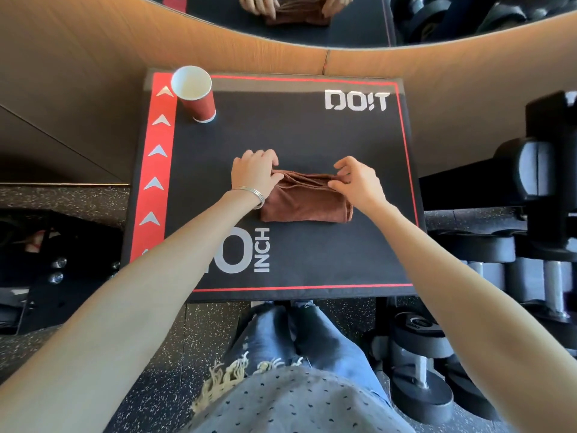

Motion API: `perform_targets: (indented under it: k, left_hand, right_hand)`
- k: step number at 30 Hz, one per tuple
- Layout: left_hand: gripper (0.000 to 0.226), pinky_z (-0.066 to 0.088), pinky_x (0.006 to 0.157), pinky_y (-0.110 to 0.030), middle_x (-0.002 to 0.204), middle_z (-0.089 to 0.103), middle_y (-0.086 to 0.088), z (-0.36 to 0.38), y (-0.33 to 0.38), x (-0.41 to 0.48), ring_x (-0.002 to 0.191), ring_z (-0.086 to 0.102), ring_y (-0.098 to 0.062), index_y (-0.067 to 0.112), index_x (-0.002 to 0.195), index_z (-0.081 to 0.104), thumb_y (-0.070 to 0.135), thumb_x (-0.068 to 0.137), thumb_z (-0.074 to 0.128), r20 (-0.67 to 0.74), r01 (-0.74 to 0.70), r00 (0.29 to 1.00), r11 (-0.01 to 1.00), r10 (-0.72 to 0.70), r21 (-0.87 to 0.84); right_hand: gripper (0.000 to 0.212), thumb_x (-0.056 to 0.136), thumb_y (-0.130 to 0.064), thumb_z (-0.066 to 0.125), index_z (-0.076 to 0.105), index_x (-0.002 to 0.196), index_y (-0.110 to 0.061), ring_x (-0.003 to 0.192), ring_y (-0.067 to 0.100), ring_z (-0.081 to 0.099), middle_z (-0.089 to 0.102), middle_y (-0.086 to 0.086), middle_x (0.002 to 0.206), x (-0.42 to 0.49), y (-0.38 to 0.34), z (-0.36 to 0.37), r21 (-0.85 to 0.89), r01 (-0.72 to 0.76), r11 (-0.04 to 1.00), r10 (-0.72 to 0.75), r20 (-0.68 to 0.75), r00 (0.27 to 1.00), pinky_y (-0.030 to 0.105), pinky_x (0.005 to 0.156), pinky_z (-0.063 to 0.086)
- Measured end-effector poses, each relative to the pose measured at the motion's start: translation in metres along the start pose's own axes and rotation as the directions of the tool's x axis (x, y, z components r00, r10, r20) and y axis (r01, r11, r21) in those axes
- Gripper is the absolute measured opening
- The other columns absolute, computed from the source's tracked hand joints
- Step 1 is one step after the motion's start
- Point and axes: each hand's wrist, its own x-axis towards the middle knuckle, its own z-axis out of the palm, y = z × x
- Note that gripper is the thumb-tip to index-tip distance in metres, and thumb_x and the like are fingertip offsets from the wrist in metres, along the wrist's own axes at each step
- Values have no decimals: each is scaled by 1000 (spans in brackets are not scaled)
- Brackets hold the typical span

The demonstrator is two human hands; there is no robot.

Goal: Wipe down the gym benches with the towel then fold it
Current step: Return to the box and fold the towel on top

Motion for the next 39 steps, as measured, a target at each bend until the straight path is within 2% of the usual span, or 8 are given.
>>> perform_targets:
  k: [4,7,12,18,22,24,30,39]
  left_hand:
    - [32,36,86,-36,116,58,-2,1,-5,-6,109,49,-25,20,113,61,33,84,65,-76,-270,960,963,271,26]
    - [31,33,86,-34,114,59,1,5,-7,-15,108,50,-23,21,107,64,34,80,70,-38,-371,927,927,374,63]
    - [11,31,88,-31,103,65,3,3,0,-2,99,56,-20,21,96,66,25,89,58,11,-216,976,976,216,-13]
    - [20,38,81,-35,100,66,-4,-14,2,10,95,57,-27,13,97,67,6,89,50,-169,-132,979,989,119,-71]
    - [21,37,88,-37,108,68,1,-4,-1,-14,102,58,-24,17,101,71,16,87,56,-16,-480,877,877,480,-7]
    - [39,25,107,-36,136,52,7,5,-6,-25,127,44,-16,24,128,57,35,90,55,182,-444,887,892,423,87]
    - [68,9,117,-41,156,22,-1,7,-12,-34,145,13,-18,12,148,25,39,92,53,124,-256,965,929,231,267]
    - [82,8,118,-38,159,6,-6,24,-14,-49,147,3,-22,11,151,8,43,91,54,326,-413,895,839,304,354]
  right_hand:
    - [29,83,-11,60,61,112,-17,103,30,49,56,6,114,-8,4,4,-378,247,892,-322,-148,935,41,82,42]
    - [31,83,-15,62,62,114,-18,106,28,49,57,3,118,-11,2,11,-492,376,785,-441,-19,897,38,80,37]
    - [22,89,-25,59,62,111,-22,107,24,56,64,-1,113,10,-5,4,-408,200,891,-183,82,980,36,86,37]
    - [27,88,-3,45,61,108,-13,102,29,49,58,8,111,15,-15,-1,-266,11,964,-100,-322,941,41,79,43]
    - [27,89,-8,51,65,112,-14,106,26,51,58,6,113,-9,-7,13,-381,387,840,-400,48,915,39,78,46]
    - [35,92,-18,53,57,126,-18,119,23,44,52,2,126,-13,2,19,-460,391,797,-356,165,920,37,89,41]
    - [38,91,-7,49,51,128,-5,134,23,31,41,6,142,-25,2,24,-436,220,873,-256,-24,966,40,99,41]
    - [55,98,-10,46,25,148,-18,145,17,12,16,2,157,-47,29,39,-517,321,794,-270,173,947,38,99,46]
